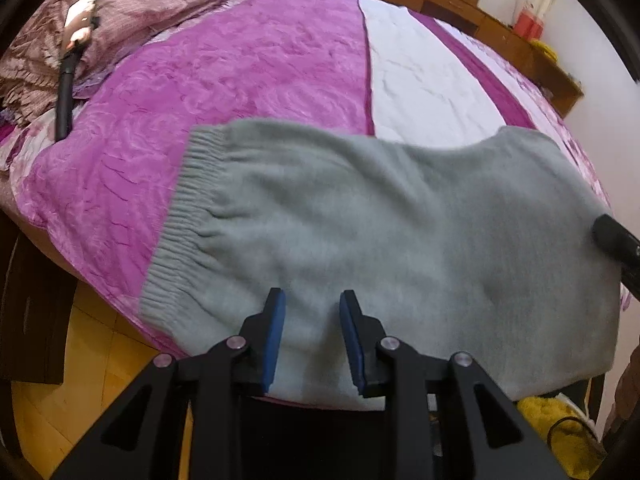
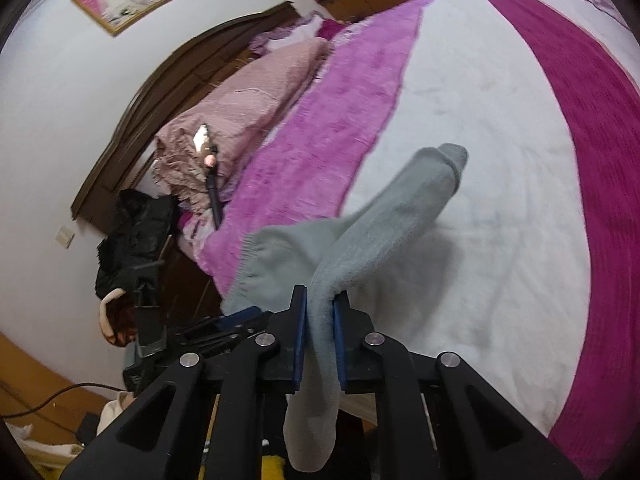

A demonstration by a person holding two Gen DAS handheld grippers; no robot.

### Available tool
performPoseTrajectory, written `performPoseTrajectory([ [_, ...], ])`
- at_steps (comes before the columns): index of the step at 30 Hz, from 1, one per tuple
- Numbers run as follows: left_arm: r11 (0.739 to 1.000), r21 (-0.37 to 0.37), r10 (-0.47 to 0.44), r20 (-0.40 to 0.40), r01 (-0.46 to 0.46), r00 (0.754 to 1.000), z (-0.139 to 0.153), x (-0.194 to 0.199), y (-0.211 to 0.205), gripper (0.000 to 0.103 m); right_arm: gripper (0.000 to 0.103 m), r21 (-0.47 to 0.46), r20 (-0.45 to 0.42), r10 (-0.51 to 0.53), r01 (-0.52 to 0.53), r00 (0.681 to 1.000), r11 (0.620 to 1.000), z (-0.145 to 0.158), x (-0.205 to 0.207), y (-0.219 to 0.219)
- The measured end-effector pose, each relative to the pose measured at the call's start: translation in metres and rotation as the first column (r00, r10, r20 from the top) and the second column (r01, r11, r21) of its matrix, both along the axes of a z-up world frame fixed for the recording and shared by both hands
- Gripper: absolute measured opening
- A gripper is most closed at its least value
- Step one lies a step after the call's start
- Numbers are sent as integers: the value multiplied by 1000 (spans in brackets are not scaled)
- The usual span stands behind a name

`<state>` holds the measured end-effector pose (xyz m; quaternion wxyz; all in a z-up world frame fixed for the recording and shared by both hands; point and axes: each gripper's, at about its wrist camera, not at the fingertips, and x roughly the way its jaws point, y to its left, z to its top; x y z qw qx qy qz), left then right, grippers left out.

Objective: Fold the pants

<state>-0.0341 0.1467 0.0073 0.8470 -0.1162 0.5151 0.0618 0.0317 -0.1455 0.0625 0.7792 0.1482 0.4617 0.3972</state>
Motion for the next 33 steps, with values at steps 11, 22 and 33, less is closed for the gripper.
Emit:
performPoseTrajectory([
  [11,986,95,132,65,-138,989,35,8,67,29,4,88,-16,169,-167,985,982,34,12,67],
  [22,977,80,195,68,-200,979,20,12,113,29,4,116,-54,301,-293,952,949,22,18,152],
  [33,973,51,221,53,-224,974,8,5,137,29,8,-20,-147,342,-348,928,937,-26,26,232],
])
